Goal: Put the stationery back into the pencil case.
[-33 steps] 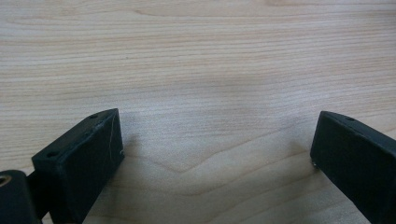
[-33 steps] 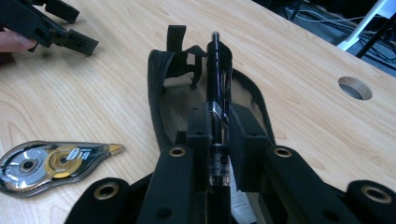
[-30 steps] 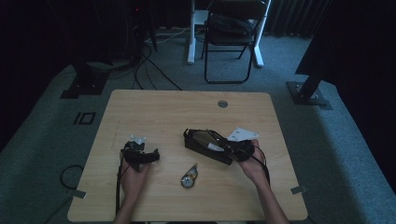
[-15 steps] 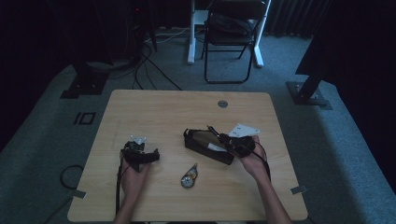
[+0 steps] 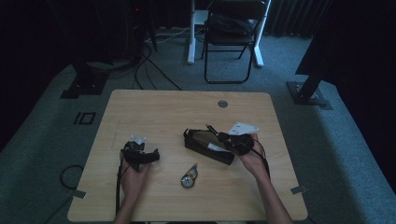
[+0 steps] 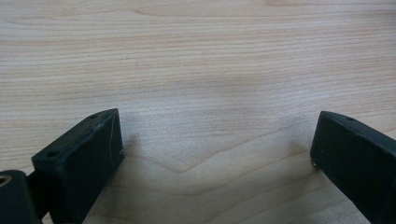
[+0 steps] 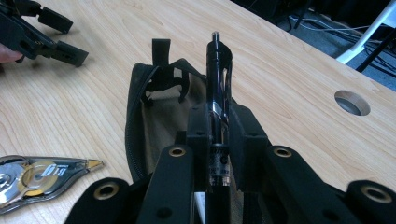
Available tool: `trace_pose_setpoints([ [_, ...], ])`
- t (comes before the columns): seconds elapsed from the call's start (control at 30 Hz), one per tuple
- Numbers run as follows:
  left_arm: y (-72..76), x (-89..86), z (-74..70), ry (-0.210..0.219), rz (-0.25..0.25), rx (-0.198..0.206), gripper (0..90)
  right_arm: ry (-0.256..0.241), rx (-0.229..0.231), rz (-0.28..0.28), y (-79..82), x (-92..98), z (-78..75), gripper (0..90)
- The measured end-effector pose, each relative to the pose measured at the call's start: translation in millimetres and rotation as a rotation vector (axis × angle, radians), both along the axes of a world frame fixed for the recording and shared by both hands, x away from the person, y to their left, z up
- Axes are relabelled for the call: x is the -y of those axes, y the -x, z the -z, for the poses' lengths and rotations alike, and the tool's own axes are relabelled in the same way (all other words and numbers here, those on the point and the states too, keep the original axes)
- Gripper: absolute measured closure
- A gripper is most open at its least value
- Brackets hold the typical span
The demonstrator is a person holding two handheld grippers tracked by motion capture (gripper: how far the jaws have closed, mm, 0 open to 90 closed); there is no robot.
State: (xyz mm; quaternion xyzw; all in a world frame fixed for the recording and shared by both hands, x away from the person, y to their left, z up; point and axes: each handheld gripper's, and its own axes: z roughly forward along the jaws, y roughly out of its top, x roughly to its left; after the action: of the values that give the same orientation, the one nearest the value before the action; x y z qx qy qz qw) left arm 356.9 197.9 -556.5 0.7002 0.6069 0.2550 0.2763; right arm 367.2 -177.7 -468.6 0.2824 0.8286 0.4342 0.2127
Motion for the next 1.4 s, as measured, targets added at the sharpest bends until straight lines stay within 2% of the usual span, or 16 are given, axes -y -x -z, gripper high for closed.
trace_pose_setpoints([
  [0.37, 0.0, 0.0, 0.0, 0.001, 0.0, 0.0, 2.8, 0.01, 0.004, -0.022, -8.3, -4.9, 0.2, 79.6],
  [1.4, 0.0, 0.1, 0.1, 0.002, -0.001, 0.002, 2.7, 0.058, -0.036, -0.067, -26.0, -23.2, 11.1, 79.3],
])
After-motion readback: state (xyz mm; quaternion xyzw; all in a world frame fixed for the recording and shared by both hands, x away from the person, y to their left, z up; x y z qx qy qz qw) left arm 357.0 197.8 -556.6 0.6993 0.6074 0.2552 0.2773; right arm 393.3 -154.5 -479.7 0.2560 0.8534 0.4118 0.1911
